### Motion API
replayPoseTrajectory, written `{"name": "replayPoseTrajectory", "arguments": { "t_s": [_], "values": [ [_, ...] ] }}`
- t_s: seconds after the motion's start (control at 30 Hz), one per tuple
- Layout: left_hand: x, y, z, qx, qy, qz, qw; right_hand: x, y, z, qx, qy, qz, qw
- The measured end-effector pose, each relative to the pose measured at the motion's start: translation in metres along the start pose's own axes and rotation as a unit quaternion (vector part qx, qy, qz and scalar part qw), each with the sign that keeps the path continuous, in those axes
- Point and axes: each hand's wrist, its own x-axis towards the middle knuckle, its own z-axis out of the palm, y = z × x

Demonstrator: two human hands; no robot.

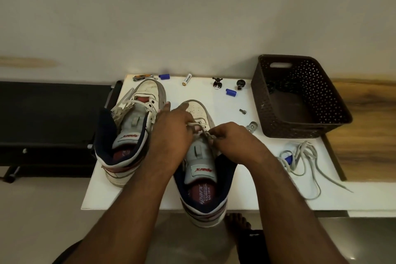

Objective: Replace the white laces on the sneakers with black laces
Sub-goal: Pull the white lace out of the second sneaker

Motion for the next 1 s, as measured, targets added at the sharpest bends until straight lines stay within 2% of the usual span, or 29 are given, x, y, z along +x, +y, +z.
{"name": "replayPoseTrajectory", "arguments": {
  "t_s": [0.07, 0.2, 0.27, 0.37, 0.47, 0.5, 0.57, 0.63, 0.73, 0.77, 0.8, 0.83, 0.9, 0.93, 1.0],
  "values": [
    [0.001, -0.002, -0.008, -0.094, 0.016, 0.003, 0.995, -0.001, -0.001, 0.000, -0.002, 0.001, 0.001, 1.000],
    [-0.002, 0.001, -0.016, -0.068, -0.125, 0.039, 0.989, 0.000, -0.001, 0.001, 0.000, 0.004, 0.005, 1.000],
    [-0.002, 0.000, -0.016, -0.077, -0.157, 0.040, 0.984, 0.000, -0.001, 0.002, 0.000, 0.005, 0.006, 1.000],
    [-0.005, 0.000, -0.017, -0.180, -0.139, 0.033, 0.973, 0.000, -0.001, 0.002, -0.002, 0.009, 0.007, 1.000],
    [-0.011, 0.011, -0.021, -0.329, -0.085, -0.035, 0.940, 0.000, 0.003, 0.000, 0.008, 0.007, 0.009, 1.000],
    [-0.010, 0.014, -0.023, -0.398, -0.052, -0.074, 0.913, -0.001, 0.004, -0.001, 0.017, 0.005, 0.011, 1.000],
    [-0.008, 0.018, -0.026, -0.539, 0.006, -0.149, 0.829, -0.002, 0.004, -0.002, 0.035, 0.000, 0.014, 0.999],
    [-0.006, 0.020, -0.028, -0.634, 0.035, -0.198, 0.746, -0.001, 0.006, -0.001, 0.040, -0.003, 0.013, 0.999],
    [-0.003, 0.016, -0.039, -0.761, 0.073, -0.216, 0.607, -0.002, 0.011, -0.004, 0.054, -0.001, 0.032, 0.998],
    [-0.001, 0.014, -0.047, -0.779, 0.100, -0.203, 0.584, -0.002, 0.013, -0.005, 0.056, 0.002, 0.037, 0.998],
    [0.001, 0.010, -0.054, -0.769, 0.139, -0.189, 0.594, -0.001, 0.014, -0.005, 0.053, 0.003, 0.037, 0.998],
    [0.003, 0.006, -0.060, -0.727, 0.192, -0.178, 0.635, 0.000, 0.015, -0.006, 0.046, 0.005, 0.035, 0.998],
    [0.004, -0.004, -0.063, -0.563, 0.311, -0.159, 0.749, 0.000, 0.014, -0.005, 0.040, 0.005, 0.034, 0.999],
    [0.004, -0.009, -0.063, -0.485, 0.356, -0.152, 0.784, 0.000, 0.013, -0.005, 0.042, 0.004, 0.035, 0.998],
    [0.001, -0.016, -0.061, -0.393, 0.384, -0.120, 0.827, 0.000, 0.010, -0.003, 0.047, 0.001, 0.033, 0.998]
  ]
}}
